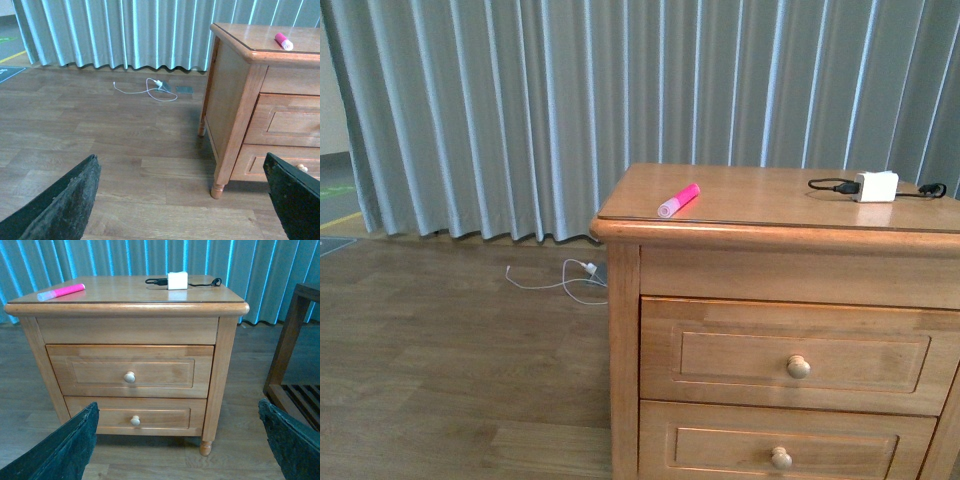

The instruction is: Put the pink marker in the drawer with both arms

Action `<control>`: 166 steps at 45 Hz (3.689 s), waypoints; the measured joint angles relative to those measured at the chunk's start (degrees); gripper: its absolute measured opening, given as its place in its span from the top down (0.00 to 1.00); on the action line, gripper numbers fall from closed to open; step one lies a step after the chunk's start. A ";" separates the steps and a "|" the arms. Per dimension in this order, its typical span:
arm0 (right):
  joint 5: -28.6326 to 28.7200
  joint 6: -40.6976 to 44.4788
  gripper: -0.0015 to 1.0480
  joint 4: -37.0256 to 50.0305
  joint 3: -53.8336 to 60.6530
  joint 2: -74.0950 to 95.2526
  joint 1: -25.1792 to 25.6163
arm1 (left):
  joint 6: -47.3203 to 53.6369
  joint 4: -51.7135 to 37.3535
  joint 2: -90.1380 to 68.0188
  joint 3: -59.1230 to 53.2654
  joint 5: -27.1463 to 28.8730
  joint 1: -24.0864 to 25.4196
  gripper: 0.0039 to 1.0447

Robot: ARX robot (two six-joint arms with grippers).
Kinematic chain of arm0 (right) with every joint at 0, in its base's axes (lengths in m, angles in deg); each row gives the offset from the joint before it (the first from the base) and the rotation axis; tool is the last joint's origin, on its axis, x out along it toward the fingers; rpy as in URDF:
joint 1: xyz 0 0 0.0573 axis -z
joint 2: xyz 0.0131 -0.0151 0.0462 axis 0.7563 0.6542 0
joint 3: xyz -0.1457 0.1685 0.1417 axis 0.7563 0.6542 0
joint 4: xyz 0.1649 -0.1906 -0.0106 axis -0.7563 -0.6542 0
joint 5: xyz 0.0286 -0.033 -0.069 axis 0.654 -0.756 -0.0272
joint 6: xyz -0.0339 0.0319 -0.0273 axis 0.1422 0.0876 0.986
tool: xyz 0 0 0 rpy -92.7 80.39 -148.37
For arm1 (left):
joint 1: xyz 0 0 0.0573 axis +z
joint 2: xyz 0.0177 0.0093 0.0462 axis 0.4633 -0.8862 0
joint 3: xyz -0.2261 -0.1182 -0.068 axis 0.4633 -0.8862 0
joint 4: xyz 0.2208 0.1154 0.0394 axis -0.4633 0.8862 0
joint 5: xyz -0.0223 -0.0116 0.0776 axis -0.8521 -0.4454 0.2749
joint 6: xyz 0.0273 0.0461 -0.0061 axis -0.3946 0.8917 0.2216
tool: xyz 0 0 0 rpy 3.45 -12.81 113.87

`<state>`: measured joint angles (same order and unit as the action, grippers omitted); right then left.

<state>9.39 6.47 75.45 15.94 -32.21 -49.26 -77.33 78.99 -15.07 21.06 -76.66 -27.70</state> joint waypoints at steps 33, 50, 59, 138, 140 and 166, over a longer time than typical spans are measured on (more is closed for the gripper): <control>0.00 0.00 0.08 0.00 0.00 0.00 0.00 | 0.00 0.00 0.00 0.00 0.00 0.00 0.06; 0.00 0.00 0.08 0.00 0.00 0.00 0.00 | 0.00 0.00 0.00 0.00 0.00 0.00 0.06; -0.22 0.02 0.08 -0.04 0.00 0.02 -0.02 | 0.00 0.00 0.00 0.00 0.00 0.00 0.06; -17.14 -4.44 0.08 34.58 -69.37 131.58 -14.23 | 0.00 0.00 0.00 0.00 0.00 0.00 0.06; -16.94 -4.44 0.08 34.58 -69.40 131.80 -14.19 | 0.00 0.00 0.00 0.00 0.00 0.00 0.06; -14.95 -4.26 0.64 33.35 -69.90 131.99 -13.70 | 0.00 0.00 0.00 0.00 0.00 0.00 0.06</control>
<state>-5.56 2.21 108.81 -53.96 99.79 -62.96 -77.33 78.99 -15.07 21.06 -76.66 -27.70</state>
